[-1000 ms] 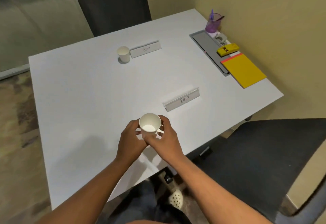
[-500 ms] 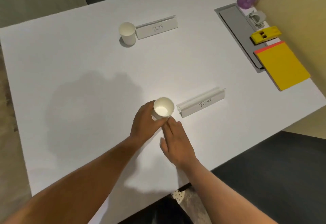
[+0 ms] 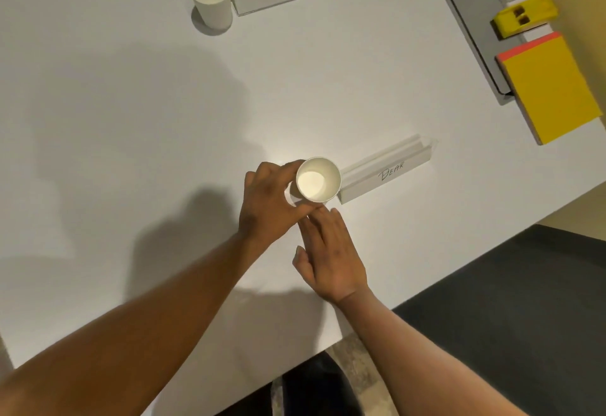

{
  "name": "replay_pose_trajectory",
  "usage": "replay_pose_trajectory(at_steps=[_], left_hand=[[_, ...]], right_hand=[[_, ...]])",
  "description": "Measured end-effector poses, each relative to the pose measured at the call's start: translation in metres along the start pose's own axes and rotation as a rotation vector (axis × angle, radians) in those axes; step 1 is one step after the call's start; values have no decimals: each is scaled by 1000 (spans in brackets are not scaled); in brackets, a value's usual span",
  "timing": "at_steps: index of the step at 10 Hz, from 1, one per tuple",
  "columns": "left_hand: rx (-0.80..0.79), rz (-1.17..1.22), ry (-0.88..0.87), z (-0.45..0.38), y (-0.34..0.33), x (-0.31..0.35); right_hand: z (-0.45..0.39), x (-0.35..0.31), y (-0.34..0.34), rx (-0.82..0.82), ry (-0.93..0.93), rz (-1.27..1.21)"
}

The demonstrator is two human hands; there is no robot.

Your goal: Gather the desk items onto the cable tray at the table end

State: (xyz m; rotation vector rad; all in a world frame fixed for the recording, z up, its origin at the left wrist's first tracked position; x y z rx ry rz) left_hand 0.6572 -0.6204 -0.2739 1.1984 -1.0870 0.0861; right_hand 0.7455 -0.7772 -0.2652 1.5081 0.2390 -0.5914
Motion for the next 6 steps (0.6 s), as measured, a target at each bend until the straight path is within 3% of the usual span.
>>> replay_pose_trajectory(at_steps=[3, 6], left_hand=[[18, -17, -33, 1, 2, 1], [-41, 153, 55, 12, 15, 4]], right_hand=[[-2, -1, 0, 30, 37, 20], [0, 1, -6, 54, 45, 73]])
Point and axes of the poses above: each hand's wrist, its own z-axis away from the middle knuckle, its own y-axis out of the back of the hand, x = y × z, the point moved 1 cm from there along -z, towards the middle knuckle, and after that the axes turned 3 degrees about -y, right-handed, at the moved point
